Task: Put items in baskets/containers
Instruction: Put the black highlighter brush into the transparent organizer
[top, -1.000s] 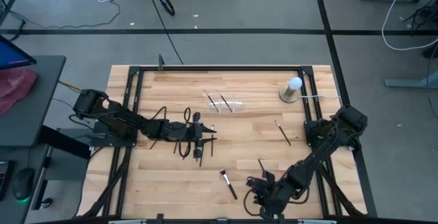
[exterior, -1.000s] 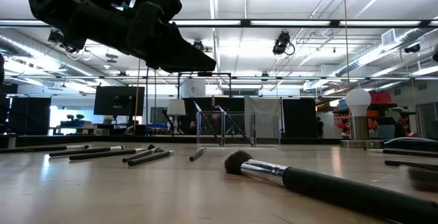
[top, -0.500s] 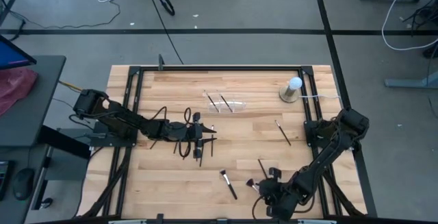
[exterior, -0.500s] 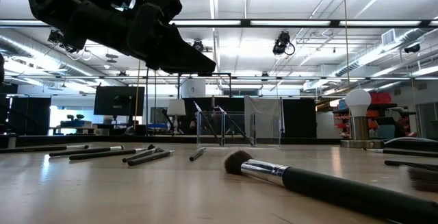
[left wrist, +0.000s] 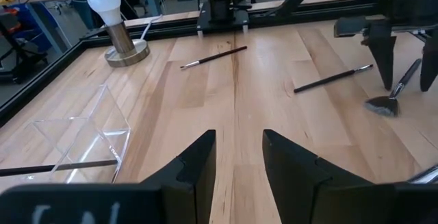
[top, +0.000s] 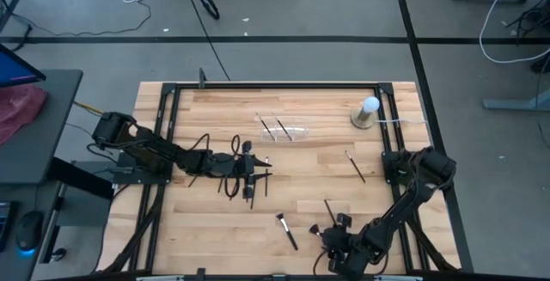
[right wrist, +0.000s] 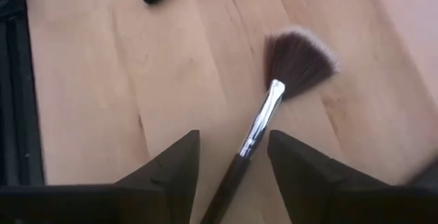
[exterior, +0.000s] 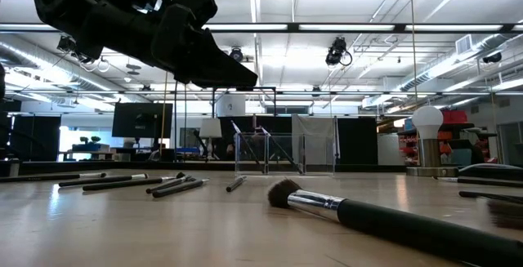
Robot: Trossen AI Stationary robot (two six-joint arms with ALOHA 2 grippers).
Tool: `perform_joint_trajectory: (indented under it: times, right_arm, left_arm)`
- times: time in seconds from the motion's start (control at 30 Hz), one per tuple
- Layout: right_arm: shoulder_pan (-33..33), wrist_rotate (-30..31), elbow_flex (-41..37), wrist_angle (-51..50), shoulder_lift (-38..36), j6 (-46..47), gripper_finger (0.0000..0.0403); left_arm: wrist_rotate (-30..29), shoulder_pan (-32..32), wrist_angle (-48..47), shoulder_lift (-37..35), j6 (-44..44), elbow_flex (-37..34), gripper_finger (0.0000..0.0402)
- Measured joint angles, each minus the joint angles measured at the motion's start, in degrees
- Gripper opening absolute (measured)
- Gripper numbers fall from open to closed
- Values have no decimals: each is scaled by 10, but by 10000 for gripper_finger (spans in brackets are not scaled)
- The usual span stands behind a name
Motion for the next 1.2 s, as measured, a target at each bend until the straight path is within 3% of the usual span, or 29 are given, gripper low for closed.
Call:
perform_joint_trajectory:
  times: [0.17, 0.53, 0.87, 1.03, 1.2]
  right_arm:
    - [10, 53, 0, -9, 14, -9, 133]
    - [9, 76, 0, -11, 27, -35, 16]
    - [7, 114, -6, 4, 4, -16, 12]
    - [0, 208, -8, 7, -35, -23, 11]
    - [-20, 263, -9, 79, -63, -137, 10]
  left_arm:
    - [0, 0, 0, 0, 0, 0, 126]
    - [0, 0, 0, 0, 0, 0, 126]
    - [1, -1, 2, 0, 0, 0, 126]
    - [30, -1, 12, 0, 5, 0, 126]
    - [94, -11, 56, 0, 44, 0, 126]
